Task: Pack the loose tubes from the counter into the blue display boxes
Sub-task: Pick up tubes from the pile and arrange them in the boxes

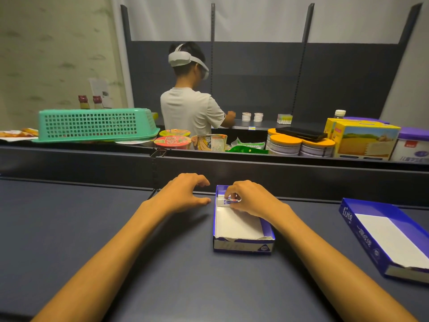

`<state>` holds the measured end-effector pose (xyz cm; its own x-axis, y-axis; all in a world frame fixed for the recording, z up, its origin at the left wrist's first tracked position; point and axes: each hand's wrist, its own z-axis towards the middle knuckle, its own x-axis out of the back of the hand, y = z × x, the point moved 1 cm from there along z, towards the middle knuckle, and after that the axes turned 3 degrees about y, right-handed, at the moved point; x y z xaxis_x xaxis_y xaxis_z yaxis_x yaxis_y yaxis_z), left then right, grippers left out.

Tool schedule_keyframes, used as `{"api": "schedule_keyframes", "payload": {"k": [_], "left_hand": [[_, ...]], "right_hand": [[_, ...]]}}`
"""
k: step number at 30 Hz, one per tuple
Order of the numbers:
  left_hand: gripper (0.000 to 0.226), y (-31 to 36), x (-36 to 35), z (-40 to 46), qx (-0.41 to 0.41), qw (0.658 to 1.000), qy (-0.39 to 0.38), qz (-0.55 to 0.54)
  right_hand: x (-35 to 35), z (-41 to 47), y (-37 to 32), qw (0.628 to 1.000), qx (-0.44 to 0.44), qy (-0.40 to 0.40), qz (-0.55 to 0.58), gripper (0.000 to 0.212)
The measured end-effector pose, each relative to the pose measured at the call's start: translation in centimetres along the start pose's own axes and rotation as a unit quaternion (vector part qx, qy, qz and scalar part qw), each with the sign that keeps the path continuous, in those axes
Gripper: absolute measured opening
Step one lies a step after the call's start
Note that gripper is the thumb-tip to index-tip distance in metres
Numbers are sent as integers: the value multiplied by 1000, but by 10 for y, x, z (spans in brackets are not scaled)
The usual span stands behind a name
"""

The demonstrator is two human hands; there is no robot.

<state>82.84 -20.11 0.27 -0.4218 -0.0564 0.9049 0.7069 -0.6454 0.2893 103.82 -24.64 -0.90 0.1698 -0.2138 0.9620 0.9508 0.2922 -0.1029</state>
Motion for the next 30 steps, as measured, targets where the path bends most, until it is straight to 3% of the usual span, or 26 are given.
{"api": "schedule_keyframes", "payload": {"k": [9,15,23,30], "left_hand": [[50,4,15,-15,10,998,14,60],[54,0,39,-50,53,992,8,111],[54,-55,80,-149,121,983,17,134],[54,-146,148,-286,188,969,28,160]], "right_hand": [[47,-12,10,997,-30,69,31,36],[45,-13,-22,998,-24,38,43,48],[26,-5,-130,999,25,14,36,57],[-7,26,-291,995,93,2,35,59]]}}
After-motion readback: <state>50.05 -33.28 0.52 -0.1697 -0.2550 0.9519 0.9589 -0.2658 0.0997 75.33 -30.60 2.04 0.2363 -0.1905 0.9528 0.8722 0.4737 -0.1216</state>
